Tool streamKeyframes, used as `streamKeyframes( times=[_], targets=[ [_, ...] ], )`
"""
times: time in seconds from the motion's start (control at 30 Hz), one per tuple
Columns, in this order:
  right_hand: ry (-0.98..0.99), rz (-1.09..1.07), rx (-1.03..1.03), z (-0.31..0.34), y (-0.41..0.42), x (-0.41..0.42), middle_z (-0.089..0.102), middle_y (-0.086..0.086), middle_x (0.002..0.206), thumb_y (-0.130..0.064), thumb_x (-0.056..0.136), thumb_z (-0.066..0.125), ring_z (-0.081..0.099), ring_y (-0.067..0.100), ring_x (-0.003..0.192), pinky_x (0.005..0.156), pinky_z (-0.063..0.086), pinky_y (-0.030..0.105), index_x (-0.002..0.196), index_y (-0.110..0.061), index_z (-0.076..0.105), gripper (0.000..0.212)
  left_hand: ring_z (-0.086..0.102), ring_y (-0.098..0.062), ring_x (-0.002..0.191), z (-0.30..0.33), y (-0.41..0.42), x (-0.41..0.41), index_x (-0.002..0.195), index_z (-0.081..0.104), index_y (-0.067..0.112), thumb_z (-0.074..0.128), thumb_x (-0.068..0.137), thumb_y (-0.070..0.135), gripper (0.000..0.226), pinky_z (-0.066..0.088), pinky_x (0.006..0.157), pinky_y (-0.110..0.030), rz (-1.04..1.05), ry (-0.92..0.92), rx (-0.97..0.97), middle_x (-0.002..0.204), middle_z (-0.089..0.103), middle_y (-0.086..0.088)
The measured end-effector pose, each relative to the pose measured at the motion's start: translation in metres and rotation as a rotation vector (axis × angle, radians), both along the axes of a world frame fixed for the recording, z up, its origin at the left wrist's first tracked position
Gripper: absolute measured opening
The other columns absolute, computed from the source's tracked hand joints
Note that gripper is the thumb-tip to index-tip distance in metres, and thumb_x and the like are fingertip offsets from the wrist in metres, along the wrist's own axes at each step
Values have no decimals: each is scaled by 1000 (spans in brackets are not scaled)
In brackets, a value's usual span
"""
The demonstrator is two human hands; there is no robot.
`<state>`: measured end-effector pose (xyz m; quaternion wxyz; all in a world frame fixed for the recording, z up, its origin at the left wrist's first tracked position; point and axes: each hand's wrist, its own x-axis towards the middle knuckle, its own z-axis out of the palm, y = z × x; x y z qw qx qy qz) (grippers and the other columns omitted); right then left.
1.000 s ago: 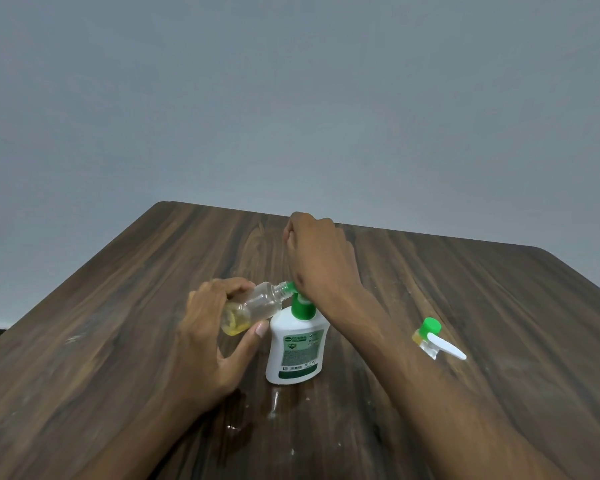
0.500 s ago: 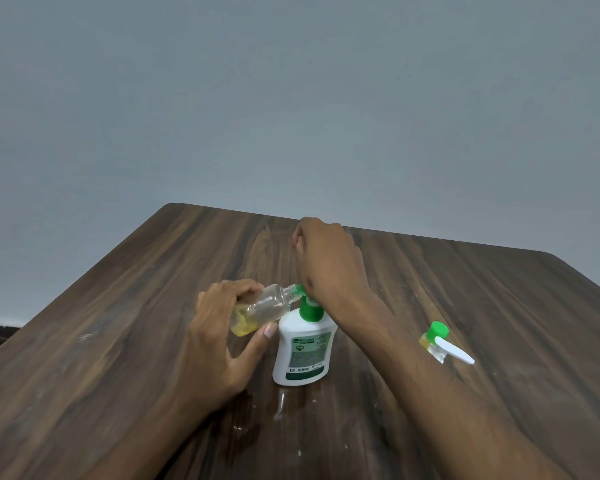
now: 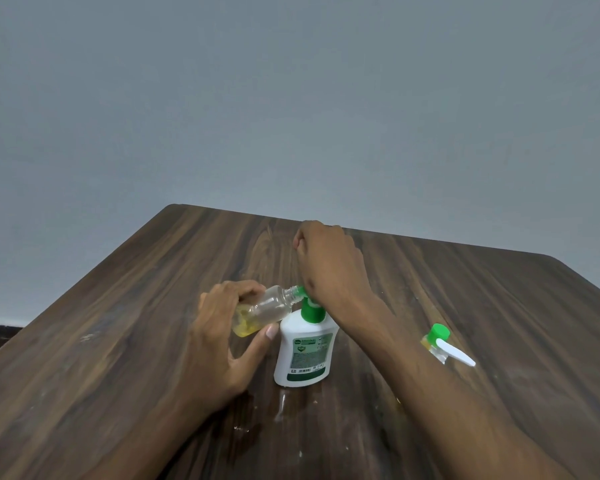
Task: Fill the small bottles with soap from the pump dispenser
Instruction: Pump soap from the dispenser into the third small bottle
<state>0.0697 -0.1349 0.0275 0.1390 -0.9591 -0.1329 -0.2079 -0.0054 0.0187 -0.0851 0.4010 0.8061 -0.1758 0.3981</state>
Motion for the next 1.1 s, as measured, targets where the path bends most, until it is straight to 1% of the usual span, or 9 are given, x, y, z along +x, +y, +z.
streamKeyframes(
  times=[0.2,0.33,0.43,0.57,0.7,0.83,0.97,1.03,1.1],
  targets=[
    [15,-3,16,-2,2,0,66,3,97,-1,95,52,63,23,82,71,57,41,102,-16,63,20,57,-1,106,0,1,0,120,62,18,65,91,42,38,45,84,-26,-5,5,9,112,61,15],
    [-14,12,2,1,0,1,65,3,94,-1,94,52,62,26,83,69,55,40,104,-16,60,20,56,-1,107,1,0,0,120,62,17,65,91,42,39,45,85,-28,-2,1,7,112,62,14],
    [8,-2,10,-1,1,0,65,3,97,-1,94,52,62,25,84,71,55,41,102,-16,62,20,57,-1,106,1,0,1,120,63,16,65,91,42,39,45,84,-31,-7,5,3,113,62,15],
    [-26,11,-16,2,2,0,64,3,93,-2,96,52,62,25,82,65,51,37,103,-15,60,17,57,-2,107,0,0,1,119,63,15,66,91,41,39,46,85,-32,-4,1,-11,112,62,15],
    [9,-9,-9,-1,3,1,65,3,94,0,94,53,62,24,81,69,55,40,100,-15,61,18,57,-1,106,-1,1,1,119,63,16,66,90,40,37,46,85,-32,-7,6,-7,112,62,14],
    [-26,15,-35,3,1,1,63,3,92,-1,95,54,61,25,81,62,47,36,102,-14,58,16,57,-1,107,0,0,1,120,62,17,66,91,42,39,46,85,-31,0,7,-7,113,62,15],
    [1,-1,0,-2,2,1,65,3,93,0,93,53,62,25,81,69,56,41,100,-15,60,18,57,-1,106,-2,1,2,120,63,18,66,90,41,38,48,83,-37,-11,10,-12,114,62,16],
    [-3,7,-12,-1,2,2,65,3,92,0,93,54,62,25,82,69,56,42,99,-15,60,17,57,-1,106,-1,1,1,120,62,18,66,90,41,38,49,82,-39,-10,7,-11,113,62,15],
    [-21,12,-12,0,0,2,63,3,91,-1,93,54,61,25,82,67,54,40,100,-15,59,17,57,-1,106,0,0,1,120,62,19,66,90,42,38,47,84,-35,-9,9,-3,113,61,16]
  ],
)
